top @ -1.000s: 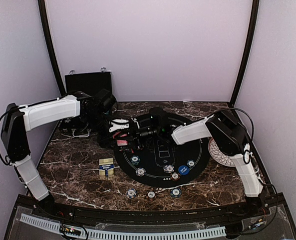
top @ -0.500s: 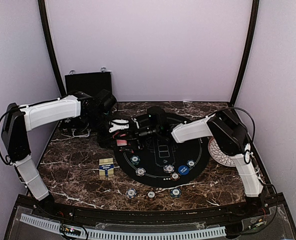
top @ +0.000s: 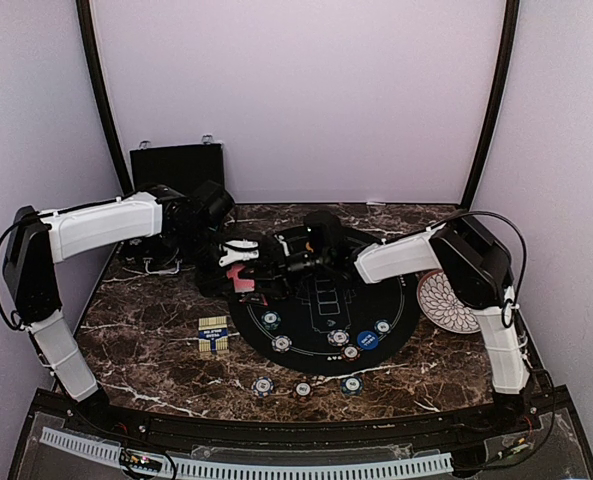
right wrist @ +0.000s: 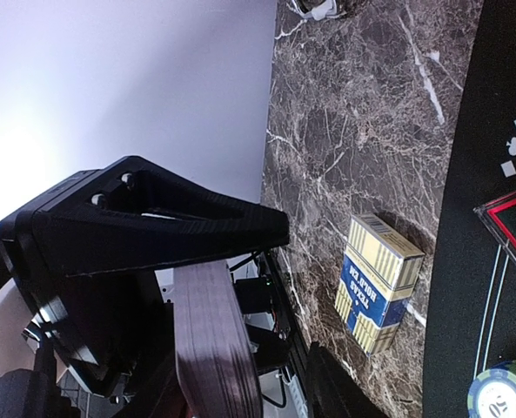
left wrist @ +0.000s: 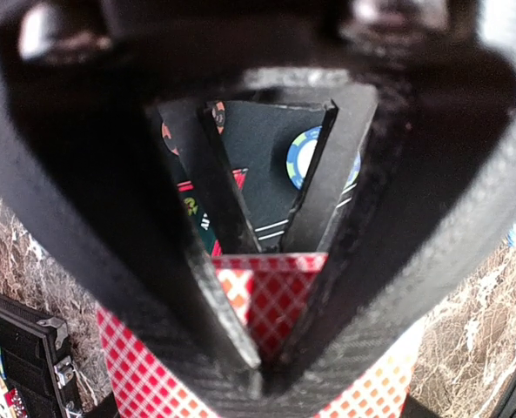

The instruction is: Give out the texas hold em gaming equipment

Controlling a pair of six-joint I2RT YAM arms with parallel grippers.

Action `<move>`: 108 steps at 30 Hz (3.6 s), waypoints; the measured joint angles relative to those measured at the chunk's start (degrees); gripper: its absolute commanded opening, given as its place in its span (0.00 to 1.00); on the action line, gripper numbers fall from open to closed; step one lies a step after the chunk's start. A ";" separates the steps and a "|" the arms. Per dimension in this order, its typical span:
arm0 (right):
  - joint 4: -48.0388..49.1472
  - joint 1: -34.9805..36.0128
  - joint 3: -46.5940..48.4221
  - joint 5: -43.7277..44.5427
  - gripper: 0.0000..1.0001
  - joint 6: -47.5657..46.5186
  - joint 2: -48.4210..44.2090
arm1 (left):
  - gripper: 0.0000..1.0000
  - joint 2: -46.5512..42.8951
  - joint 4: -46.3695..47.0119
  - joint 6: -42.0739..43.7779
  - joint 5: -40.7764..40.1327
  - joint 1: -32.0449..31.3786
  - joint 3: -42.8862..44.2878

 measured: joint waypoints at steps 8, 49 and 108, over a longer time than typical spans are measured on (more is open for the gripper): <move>0.04 -0.02 -1.42 0.17 0.40 -0.02 -0.66 | 0.31 -0.02 0.42 0.00 -0.52 -0.02 -0.85; 6.56 -0.44 1.18 -1.09 0.49 5.07 3.32 | 0.27 -1.05 2.12 -2.14 -0.52 -0.04 -1.36; 4.39 -1.14 -6.32 -3.32 0.12 4.61 -4.96 | 0.21 -2.80 4.33 -2.38 -3.65 -0.20 -5.14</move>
